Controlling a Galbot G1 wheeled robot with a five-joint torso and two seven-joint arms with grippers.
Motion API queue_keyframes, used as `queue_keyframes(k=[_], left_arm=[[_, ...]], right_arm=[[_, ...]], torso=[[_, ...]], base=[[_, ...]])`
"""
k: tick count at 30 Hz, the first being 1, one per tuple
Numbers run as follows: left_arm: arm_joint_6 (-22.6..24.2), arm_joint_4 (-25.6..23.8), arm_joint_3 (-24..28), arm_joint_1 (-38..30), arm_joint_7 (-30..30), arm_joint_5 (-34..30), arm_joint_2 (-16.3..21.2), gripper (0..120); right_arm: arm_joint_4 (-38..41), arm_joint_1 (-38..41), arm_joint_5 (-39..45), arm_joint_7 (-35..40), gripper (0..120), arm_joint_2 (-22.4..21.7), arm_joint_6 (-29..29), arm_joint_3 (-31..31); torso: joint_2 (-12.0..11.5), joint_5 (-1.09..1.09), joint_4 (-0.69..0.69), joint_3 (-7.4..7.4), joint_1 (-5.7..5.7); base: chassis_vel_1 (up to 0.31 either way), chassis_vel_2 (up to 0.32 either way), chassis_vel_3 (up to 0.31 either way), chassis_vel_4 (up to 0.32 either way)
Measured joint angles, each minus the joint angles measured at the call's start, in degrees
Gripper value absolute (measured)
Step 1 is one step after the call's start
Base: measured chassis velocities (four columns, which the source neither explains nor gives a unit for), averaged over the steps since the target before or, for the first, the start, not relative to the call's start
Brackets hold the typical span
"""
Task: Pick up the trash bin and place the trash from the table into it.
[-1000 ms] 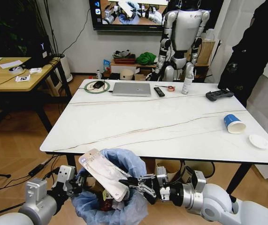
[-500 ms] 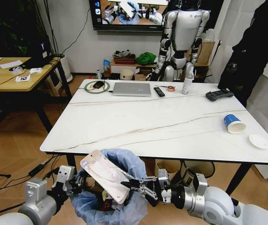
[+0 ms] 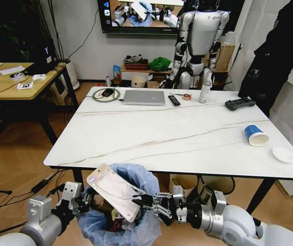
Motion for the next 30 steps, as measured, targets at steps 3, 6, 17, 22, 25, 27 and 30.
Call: queue_keyframes(k=[3, 6, 17, 22, 25, 27, 30], left_arm=[[0.05, 0.00, -0.02, -0.04, -0.11, -0.07, 0.04, 0], [0.09, 0.00, -0.03, -0.10, -0.17, -0.12, 0.04, 0], [0.19, 0.00, -0.01, -0.71, -0.39, -0.54, 0.15, 0], [0.25, 0.01, 0.02, -1.16, -0.50, -0.89, 0.28, 0], [0.28, 0.01, 0.17, -1.45, -0.56, -1.05, 0.28, 0], [0.28, 0.01, 0.18, -1.51, -0.56, -1.07, 0.30, 0], [0.27, -0.01, 0.25, -1.45, -0.54, -1.09, 0.27, 0]], right_arm=[[0.00, 0.03, 0.00, 0.11, 36, -0.05, 0.01, 0.02], [0.00, 0.07, 0.00, 0.19, 47, -0.08, 0.01, 0.02], [-0.05, 0.22, 0.01, 0.22, 88, -0.06, 0.06, -0.20], [-0.19, 0.49, 0.05, 0.25, 99, -0.04, 0.09, -0.43], [-0.20, 0.80, 0.16, 0.34, 100, 0.07, 0.15, -0.58], [-0.04, 0.97, 0.18, 0.52, 100, 0.16, 0.16, -0.53], [0.48, 1.12, 0.20, 0.99, 100, 0.59, 0.15, 0.44]], torso=[[0.00, 0.00, 0.00, 0.00, 0.00], [0.00, 0.00, 0.00, 0.00, 0.00], [0.00, 0.00, 0.00, 0.00, 0.00], [0.00, 0.00, 0.00, 0.00, 0.00], [0.00, 0.00, 0.00, 0.00, 0.00], [0.00, 0.00, 0.00, 0.00, 0.00], [0.00, 0.00, 0.00, 0.00, 0.00]], base=[[0.000, 0.000, 0.000, 0.000], [0.000, 0.000, 0.000, 0.000], [0.000, 0.000, 0.000, 0.000], [0.000, 0.000, 0.000, 0.000], [0.000, 0.000, 0.000, 0.000], [0.000, 0.000, 0.000, 0.000], [0.000, 0.000, 0.000, 0.000]])
